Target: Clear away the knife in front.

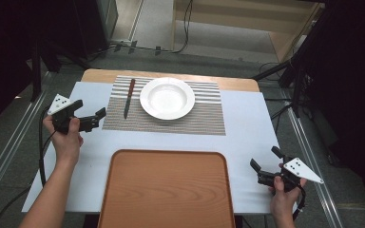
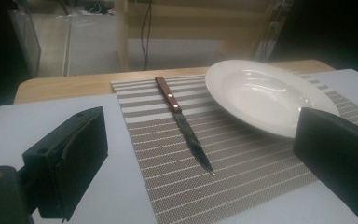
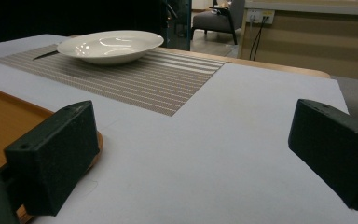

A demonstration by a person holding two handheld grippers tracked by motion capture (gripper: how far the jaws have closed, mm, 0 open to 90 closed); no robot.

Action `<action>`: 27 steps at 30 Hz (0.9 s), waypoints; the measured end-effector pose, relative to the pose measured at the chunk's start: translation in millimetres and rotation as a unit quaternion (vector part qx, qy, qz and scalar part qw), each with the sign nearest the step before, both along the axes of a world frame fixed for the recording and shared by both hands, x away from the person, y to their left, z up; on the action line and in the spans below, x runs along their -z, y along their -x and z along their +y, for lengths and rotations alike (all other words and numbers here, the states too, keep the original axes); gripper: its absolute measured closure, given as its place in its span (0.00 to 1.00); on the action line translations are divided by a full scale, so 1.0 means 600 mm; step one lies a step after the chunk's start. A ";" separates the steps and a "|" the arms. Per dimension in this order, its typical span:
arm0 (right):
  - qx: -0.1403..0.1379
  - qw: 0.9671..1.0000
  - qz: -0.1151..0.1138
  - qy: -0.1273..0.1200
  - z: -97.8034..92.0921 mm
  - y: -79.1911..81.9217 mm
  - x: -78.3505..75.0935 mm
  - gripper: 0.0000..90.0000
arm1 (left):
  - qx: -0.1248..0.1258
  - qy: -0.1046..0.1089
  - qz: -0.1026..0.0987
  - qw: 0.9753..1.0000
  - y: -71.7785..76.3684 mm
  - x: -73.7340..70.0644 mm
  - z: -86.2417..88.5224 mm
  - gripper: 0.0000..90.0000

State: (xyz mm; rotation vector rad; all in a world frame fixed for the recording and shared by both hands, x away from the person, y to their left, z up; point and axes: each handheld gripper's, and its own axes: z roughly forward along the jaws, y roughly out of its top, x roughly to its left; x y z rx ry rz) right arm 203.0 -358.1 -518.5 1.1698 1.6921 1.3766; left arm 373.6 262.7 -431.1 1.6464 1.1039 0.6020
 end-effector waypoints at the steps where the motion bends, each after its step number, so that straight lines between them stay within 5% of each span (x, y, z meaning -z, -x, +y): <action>1: 0.000 1.000 0.000 0.000 0.000 0.000 0.000 0.01 | -0.001 0.001 0.004 1.000 -0.004 0.000 -0.001 0.03; 27: -0.001 1.000 0.002 0.001 0.001 0.000 0.000 0.01 | -0.020 -0.004 0.066 0.998 -0.103 0.000 -0.029 0.16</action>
